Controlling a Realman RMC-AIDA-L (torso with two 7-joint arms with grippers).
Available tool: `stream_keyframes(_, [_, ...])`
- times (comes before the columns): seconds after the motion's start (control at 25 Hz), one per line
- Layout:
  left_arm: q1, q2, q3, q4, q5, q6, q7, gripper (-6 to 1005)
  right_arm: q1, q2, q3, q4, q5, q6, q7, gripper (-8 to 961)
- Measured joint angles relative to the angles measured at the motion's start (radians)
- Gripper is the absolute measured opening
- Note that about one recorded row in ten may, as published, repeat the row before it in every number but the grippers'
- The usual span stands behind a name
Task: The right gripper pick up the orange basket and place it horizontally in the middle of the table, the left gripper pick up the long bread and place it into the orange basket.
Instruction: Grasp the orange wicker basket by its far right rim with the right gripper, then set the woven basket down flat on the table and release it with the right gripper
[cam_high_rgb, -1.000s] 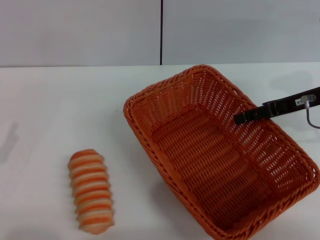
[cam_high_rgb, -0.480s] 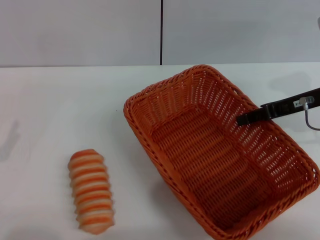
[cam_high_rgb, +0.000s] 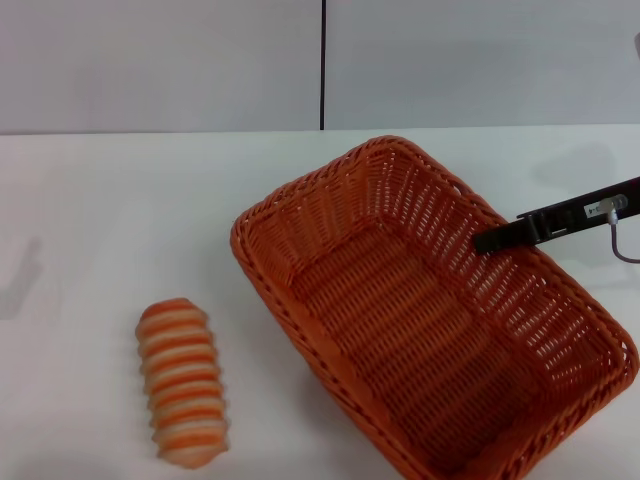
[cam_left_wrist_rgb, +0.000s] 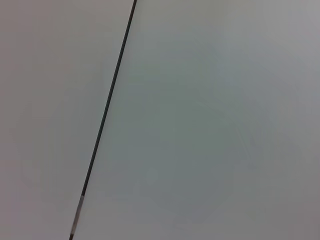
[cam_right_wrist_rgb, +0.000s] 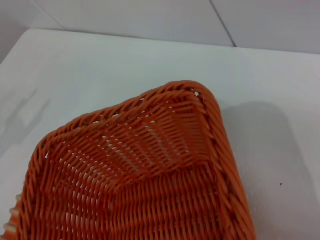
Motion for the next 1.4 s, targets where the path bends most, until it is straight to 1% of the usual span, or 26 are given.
stream_keyframes(0.2, [0.000, 0.000, 0.000, 0.002, 0.000, 0.001, 0.000, 783, 0.011, -0.005, 0.000, -0.001, -0.005, 0.024, -0.028, 168])
stream_keyframes(0.28, [0.000, 0.000, 0.000, 0.004, 0.000, 0.004, 0.000, 783, 0.021, -0.014, -0.001, -0.025, -0.008, 0.052, -0.066, 162])
stream_keyframes(0.36, [0.000, 0.000, 0.000, 0.005, 0.000, 0.004, 0.000, 783, 0.024, -0.018, -0.001, -0.041, -0.010, 0.063, -0.076, 162])
stream_keyframes(0.44, [0.000, 0.000, 0.001, 0.005, 0.002, 0.005, 0.000, 782, 0.033, -0.026, -0.002, -0.077, -0.015, 0.081, -0.099, 162])
stream_keyframes(0.48, [0.002, 0.000, 0.003, 0.006, 0.005, 0.006, 0.000, 782, 0.047, -0.032, -0.002, -0.115, -0.017, 0.117, -0.138, 162])
stream_keyframes(0.52, [0.002, 0.000, 0.003, 0.006, 0.005, 0.006, 0.000, 782, 0.047, -0.032, -0.002, -0.115, -0.017, 0.117, -0.138, 162])
stream_keyframes(0.64, [0.007, 0.001, 0.003, 0.008, 0.006, 0.015, 0.000, 781, 0.084, -0.041, -0.004, -0.146, -0.018, 0.163, -0.188, 162])
stream_keyframes(0.68, [0.012, 0.001, 0.003, 0.011, 0.006, 0.026, 0.000, 781, 0.114, -0.052, -0.011, -0.150, -0.021, 0.171, -0.210, 162])
stream_keyframes(0.72, [0.012, 0.001, 0.003, 0.011, 0.006, 0.026, 0.000, 781, 0.114, -0.052, -0.011, -0.150, -0.021, 0.171, -0.210, 162])
stream_keyframes(0.76, [0.015, 0.002, 0.004, 0.013, 0.006, 0.035, 0.000, 781, 0.130, -0.060, -0.019, -0.148, -0.021, 0.173, -0.224, 162])
stream_keyframes(0.84, [0.021, 0.003, 0.007, 0.017, 0.007, 0.047, 0.000, 780, 0.156, -0.067, -0.041, -0.146, -0.021, 0.180, -0.255, 162])
stream_keyframes(0.88, [0.028, 0.003, 0.017, 0.022, 0.008, 0.058, 0.006, 780, 0.174, -0.067, -0.069, -0.150, -0.021, 0.184, -0.285, 162])
stream_keyframes(0.92, [0.028, 0.003, 0.017, 0.022, 0.008, 0.058, 0.006, 780, 0.174, -0.067, -0.069, -0.150, -0.021, 0.184, -0.285, 162])
stream_keyframes(1.08, [0.049, 0.003, 0.029, 0.027, 0.008, 0.073, 0.014, 779, 0.219, -0.065, -0.128, -0.157, -0.024, 0.181, -0.364, 163])
stream_keyframes(1.4, [0.087, 0.003, 0.034, 0.028, 0.008, 0.113, 0.025, 777, 0.257, -0.058, -0.152, -0.153, -0.029, 0.163, -0.476, 163])
